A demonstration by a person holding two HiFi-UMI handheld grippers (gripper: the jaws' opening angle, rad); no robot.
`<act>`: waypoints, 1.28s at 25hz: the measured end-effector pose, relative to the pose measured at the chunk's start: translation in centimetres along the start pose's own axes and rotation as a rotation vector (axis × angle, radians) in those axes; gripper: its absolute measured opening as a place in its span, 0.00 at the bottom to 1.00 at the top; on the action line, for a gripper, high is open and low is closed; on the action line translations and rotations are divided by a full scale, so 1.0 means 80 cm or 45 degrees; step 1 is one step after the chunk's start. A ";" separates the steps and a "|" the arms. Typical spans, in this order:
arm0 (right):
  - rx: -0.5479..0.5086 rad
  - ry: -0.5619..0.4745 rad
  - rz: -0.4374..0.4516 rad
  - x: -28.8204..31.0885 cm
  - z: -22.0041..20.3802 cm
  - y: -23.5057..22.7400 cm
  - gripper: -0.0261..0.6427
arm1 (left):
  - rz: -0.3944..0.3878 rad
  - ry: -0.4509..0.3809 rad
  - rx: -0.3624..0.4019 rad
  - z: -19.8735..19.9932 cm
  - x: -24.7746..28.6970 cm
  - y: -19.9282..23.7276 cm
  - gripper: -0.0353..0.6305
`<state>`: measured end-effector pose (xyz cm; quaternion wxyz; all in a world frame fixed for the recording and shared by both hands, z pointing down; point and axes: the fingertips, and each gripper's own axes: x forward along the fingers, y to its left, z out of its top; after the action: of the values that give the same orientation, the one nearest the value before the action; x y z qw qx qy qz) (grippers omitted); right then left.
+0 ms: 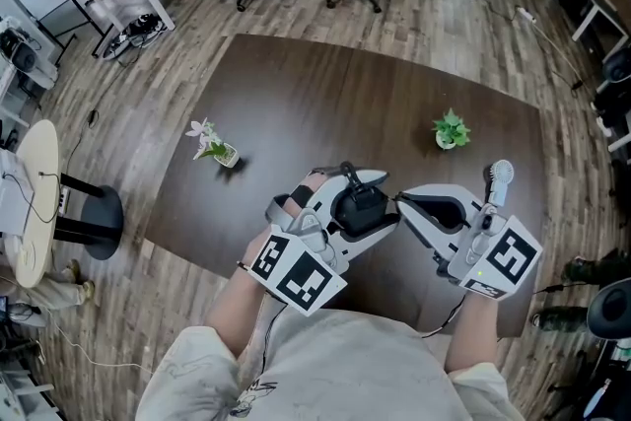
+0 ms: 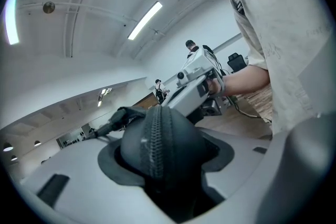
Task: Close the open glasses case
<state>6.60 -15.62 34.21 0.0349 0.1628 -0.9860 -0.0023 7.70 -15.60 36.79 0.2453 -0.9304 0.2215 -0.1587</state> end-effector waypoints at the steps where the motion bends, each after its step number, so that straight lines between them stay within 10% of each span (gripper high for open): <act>1: 0.013 -0.003 0.005 0.000 -0.002 -0.001 0.04 | -0.004 -0.026 -0.011 0.005 -0.002 0.001 0.45; 11: 0.175 -0.056 0.061 -0.004 -0.022 -0.010 0.04 | -0.042 -0.324 -0.167 0.065 -0.026 0.013 0.45; 23: 0.325 -0.126 0.089 -0.004 -0.042 -0.012 0.04 | -0.071 -0.394 -0.354 0.068 -0.035 0.027 0.45; 32: 0.271 0.043 0.022 0.015 -0.080 -0.003 0.04 | 0.052 -0.782 -0.669 0.091 -0.082 0.082 0.45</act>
<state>5.96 -16.21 40.64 0.0342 0.1572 -0.9813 0.1056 2.88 -14.67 26.05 0.0570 -0.9609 0.1894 0.1937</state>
